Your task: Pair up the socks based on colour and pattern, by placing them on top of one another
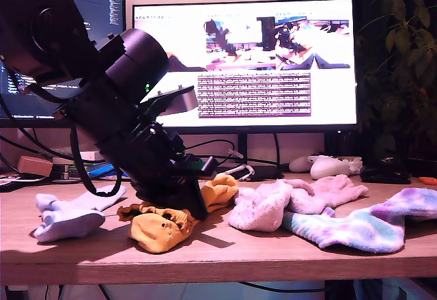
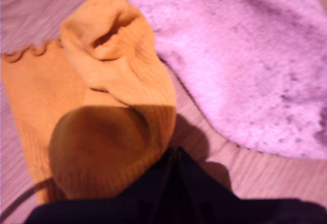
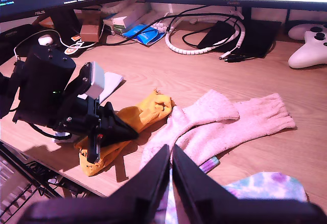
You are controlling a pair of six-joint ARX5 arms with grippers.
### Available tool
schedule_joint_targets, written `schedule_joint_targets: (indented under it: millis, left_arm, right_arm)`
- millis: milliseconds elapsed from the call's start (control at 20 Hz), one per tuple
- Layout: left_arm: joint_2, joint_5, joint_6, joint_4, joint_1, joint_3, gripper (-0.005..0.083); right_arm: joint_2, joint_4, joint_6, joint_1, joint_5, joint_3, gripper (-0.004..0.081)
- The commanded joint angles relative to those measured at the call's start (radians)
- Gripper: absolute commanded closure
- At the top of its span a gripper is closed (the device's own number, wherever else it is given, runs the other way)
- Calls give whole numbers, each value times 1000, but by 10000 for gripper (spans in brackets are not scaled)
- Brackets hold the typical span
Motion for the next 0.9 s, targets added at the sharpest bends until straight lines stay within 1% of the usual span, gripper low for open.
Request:
schedule_joint_targets:
  millis: [0,150,250,350,450,550,650,800,850]
  left_arm:
    - [15,-21,4,-50,41,-19,797]
    - [15,-21,-3,-74,90,-19,797]
    - [15,-9,-4,-80,105,-19,797]
    - [13,36,-6,-70,104,-19,797]
    - [3,98,-31,-72,83,-19,797]
    - [-18,148,-31,-73,55,-19,797]
    - [-54,151,-32,-64,30,-18,797]
    - [-114,86,-29,-53,22,-12,797]
    - [-129,82,-28,-53,23,-10,797]
  right_arm:
    - [0,6,4,-2,-2,-19,781]
    - [0,6,4,-2,-2,-19,781]
    - [0,6,4,-2,-2,-19,781]
    - [0,6,4,-2,-2,-19,781]
    - [0,7,4,-2,-2,-19,781]
    - [6,10,3,-2,-2,-19,781]
    - [15,11,4,-2,-3,-19,781]
    - [34,11,4,-2,-23,-19,781]
    - [39,11,4,-2,-36,-19,781]
